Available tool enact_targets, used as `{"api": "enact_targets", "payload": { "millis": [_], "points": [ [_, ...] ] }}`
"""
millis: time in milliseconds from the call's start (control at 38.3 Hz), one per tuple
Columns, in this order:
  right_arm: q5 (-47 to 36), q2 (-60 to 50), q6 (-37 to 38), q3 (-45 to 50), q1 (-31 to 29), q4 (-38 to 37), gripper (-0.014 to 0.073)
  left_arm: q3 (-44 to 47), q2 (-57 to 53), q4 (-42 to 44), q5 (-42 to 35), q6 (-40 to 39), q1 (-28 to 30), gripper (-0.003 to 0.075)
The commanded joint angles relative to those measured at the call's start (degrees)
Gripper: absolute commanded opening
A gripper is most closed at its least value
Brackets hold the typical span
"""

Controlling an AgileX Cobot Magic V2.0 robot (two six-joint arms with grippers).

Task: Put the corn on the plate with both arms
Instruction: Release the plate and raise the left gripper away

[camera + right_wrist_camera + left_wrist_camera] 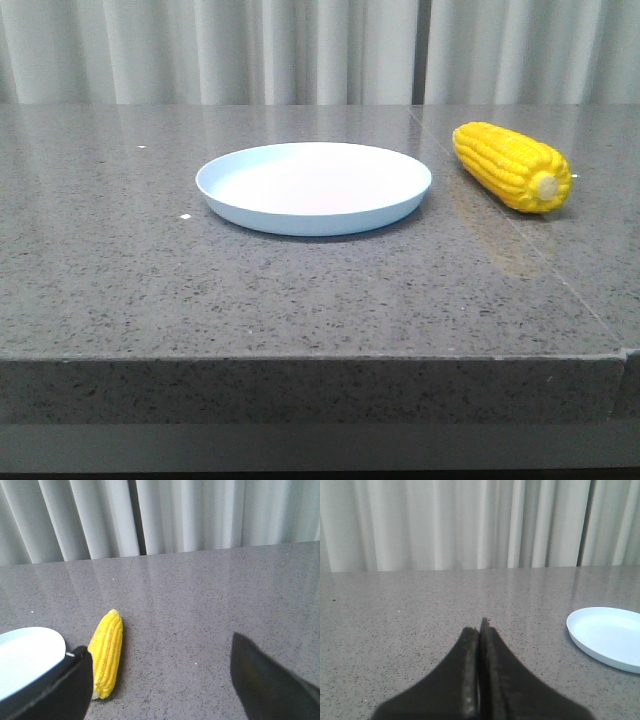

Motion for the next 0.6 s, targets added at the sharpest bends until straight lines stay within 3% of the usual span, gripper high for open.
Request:
{"api": "enact_targets", "payload": {
  "millis": [0,183,418,575],
  "points": [
    [-5.8,1.2,-0.5,-2.1,-0.4,0.4,0.0592,-1.3,-0.6,0.1,-4.9,-0.5,0.2,-0.0020],
    [-1.7,9.6,-0.5,-7.2,-0.4,0.4,0.0592,-1.3,-0.6,0.1,-4.9,-0.5,0.2,-0.0020],
    [10.1,30.1,-0.5,-20.0,-0.1,3.4,0.0592,-1.3,-0.6,0.1,-4.9,-0.5,0.2,-0.0020],
    [13.4,42.8,-0.5,-27.0,4.1,4.6,0.0592,-1.3,-0.6,0.1,-4.9,-0.5,0.2,-0.0020]
  ]
}}
